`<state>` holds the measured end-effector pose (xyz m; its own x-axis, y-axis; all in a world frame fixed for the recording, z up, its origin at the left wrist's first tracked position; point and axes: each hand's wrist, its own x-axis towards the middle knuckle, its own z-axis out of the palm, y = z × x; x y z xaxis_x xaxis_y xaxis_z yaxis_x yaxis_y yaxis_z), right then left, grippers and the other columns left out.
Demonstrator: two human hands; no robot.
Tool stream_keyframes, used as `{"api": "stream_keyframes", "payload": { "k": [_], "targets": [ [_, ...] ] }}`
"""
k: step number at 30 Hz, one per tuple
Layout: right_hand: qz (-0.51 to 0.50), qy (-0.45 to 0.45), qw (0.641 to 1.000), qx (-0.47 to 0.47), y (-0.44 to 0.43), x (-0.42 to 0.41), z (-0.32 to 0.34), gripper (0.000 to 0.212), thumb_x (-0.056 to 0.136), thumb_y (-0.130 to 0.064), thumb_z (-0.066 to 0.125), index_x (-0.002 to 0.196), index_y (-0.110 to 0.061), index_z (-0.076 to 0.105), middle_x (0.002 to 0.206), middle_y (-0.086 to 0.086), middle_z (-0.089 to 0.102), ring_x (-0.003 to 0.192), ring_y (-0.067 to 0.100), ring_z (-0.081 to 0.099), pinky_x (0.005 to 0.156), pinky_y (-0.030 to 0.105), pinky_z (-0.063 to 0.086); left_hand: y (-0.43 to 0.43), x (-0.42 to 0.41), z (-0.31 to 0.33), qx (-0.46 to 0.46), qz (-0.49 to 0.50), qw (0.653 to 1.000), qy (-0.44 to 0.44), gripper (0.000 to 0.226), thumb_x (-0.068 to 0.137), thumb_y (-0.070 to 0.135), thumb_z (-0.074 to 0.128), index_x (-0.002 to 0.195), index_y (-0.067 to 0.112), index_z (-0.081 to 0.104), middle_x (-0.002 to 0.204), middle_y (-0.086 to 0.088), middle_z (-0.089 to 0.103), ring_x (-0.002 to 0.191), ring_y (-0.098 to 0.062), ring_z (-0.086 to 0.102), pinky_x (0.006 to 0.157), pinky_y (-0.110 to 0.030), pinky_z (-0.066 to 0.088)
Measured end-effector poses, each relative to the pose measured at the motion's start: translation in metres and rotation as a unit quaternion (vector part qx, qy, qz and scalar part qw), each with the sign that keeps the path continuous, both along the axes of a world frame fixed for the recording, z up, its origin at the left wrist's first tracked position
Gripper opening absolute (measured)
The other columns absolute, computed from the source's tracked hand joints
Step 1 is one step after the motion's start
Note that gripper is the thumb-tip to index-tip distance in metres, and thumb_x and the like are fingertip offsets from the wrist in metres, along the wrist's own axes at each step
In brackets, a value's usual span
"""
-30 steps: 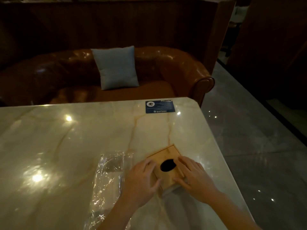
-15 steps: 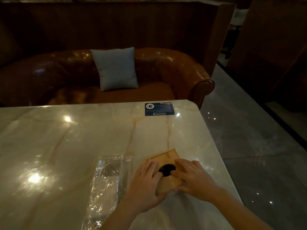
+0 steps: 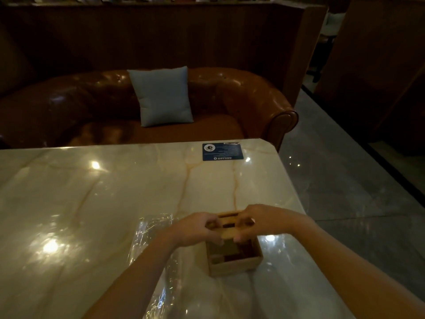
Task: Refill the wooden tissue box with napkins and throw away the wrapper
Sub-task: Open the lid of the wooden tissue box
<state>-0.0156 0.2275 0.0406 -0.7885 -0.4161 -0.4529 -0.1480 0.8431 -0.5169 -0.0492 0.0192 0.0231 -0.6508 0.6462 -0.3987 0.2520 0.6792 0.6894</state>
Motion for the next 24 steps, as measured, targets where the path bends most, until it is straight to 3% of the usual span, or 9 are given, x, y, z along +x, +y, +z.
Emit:
{"api": "stream_keyframes", "payload": {
  "k": [3, 5, 6, 8, 10, 12, 14, 18, 24],
  "targets": [
    [-0.015, -0.049, 0.999, 0.001, -0.001, -0.013, 0.011, 0.047, 0.076, -0.059, 0.061, 0.105, -0.022, 0.065, 0.100, 0.001, 0.065, 0.084, 0.009, 0.055, 0.078, 0.026, 0.041, -0.001, -0.008, 0.010, 0.033, -0.003, 0.997, -0.068, 0.043, 0.061, 0.040, 0.065, 0.099, 0.021, 0.066, 0.097, 0.002, 0.060, 0.092, -0.015, 0.054, 0.082, -0.033, 0.040],
    [-0.001, -0.060, 0.998, 0.010, 0.000, -0.016, 0.013, 0.048, 0.077, -0.055, 0.062, 0.112, -0.023, 0.062, 0.109, 0.003, 0.064, 0.091, 0.011, 0.055, 0.083, 0.027, 0.042, -0.006, -0.009, 0.009, 0.036, -0.010, 0.997, -0.062, 0.044, 0.065, 0.042, 0.065, 0.106, 0.027, 0.063, 0.109, 0.003, 0.060, 0.104, -0.016, 0.054, 0.093, -0.035, 0.040],
    [0.009, -0.070, 0.998, 0.008, 0.003, -0.016, 0.013, 0.051, 0.076, -0.052, 0.065, 0.120, -0.026, 0.057, 0.116, 0.001, 0.061, 0.100, 0.013, 0.054, 0.088, 0.027, 0.042, -0.012, -0.008, 0.008, 0.040, -0.007, 0.998, -0.052, 0.044, 0.065, 0.044, 0.066, 0.108, 0.035, 0.060, 0.114, 0.009, 0.058, 0.109, -0.011, 0.052, 0.095, -0.032, 0.040],
    [0.006, -0.091, 0.995, -0.026, 0.013, -0.010, 0.011, 0.065, 0.074, -0.044, 0.072, 0.131, -0.031, 0.045, 0.129, -0.006, 0.051, 0.112, 0.009, 0.046, 0.093, 0.020, 0.039, -0.027, -0.002, 0.002, 0.066, 0.009, 0.996, -0.051, 0.049, 0.064, 0.043, 0.071, 0.109, 0.052, 0.053, 0.118, 0.030, 0.052, 0.113, 0.008, 0.047, 0.093, -0.011, 0.038],
    [-0.018, -0.091, 0.994, -0.065, 0.024, -0.002, 0.005, 0.075, 0.071, -0.035, 0.077, 0.135, -0.033, 0.037, 0.133, -0.013, 0.045, 0.116, 0.004, 0.040, 0.095, 0.016, 0.034, -0.040, 0.006, -0.007, 0.088, 0.026, 0.995, -0.028, 0.063, 0.064, 0.038, 0.077, 0.114, 0.059, 0.045, 0.119, 0.042, 0.045, 0.111, 0.023, 0.040, 0.086, 0.004, 0.032],
    [-0.050, -0.051, 0.995, -0.076, 0.032, 0.006, -0.005, 0.072, 0.072, -0.028, 0.077, 0.133, -0.033, 0.039, 0.132, -0.011, 0.046, 0.117, 0.004, 0.041, 0.098, 0.018, 0.033, -0.044, 0.013, -0.021, 0.076, 0.059, 0.993, 0.062, 0.066, 0.069, 0.028, 0.078, 0.123, 0.047, 0.045, 0.123, 0.033, 0.043, 0.113, 0.016, 0.041, 0.083, 0.009, 0.025],
    [-0.081, 0.020, 0.994, -0.071, 0.032, 0.010, -0.018, 0.058, 0.076, -0.021, 0.074, 0.127, -0.028, 0.048, 0.128, -0.005, 0.054, 0.109, 0.004, 0.046, 0.089, 0.012, 0.036, -0.040, 0.018, -0.034, 0.083, 0.108, 0.982, 0.134, 0.059, 0.074, 0.017, 0.074, 0.128, 0.027, 0.049, 0.122, 0.021, 0.045, 0.114, 0.001, 0.044, 0.082, 0.011, 0.022],
    [-0.150, 0.140, 0.977, -0.053, 0.024, 0.014, -0.041, 0.031, 0.083, -0.012, 0.066, 0.113, -0.017, 0.063, 0.116, 0.003, 0.065, 0.094, 0.002, 0.052, 0.081, 0.008, 0.040, -0.023, 0.021, -0.045, 0.104, 0.164, 0.963, 0.187, 0.038, 0.079, 0.007, 0.066, 0.116, 0.015, 0.060, 0.116, 0.004, 0.060, 0.105, -0.005, 0.050, 0.084, -0.003, 0.031],
    [-0.217, 0.168, 0.956, -0.107, 0.020, 0.013, -0.045, 0.016, 0.085, -0.007, 0.061, 0.098, -0.011, 0.070, 0.094, 0.002, 0.068, 0.081, 0.004, 0.057, 0.070, 0.004, 0.042, -0.012, 0.014, -0.046, 0.102, 0.195, 0.952, 0.211, 0.017, 0.082, 0.006, 0.062, 0.095, 0.015, 0.069, 0.096, -0.001, 0.070, 0.092, -0.017, 0.061, 0.082, -0.025, 0.044]
  ]
}}
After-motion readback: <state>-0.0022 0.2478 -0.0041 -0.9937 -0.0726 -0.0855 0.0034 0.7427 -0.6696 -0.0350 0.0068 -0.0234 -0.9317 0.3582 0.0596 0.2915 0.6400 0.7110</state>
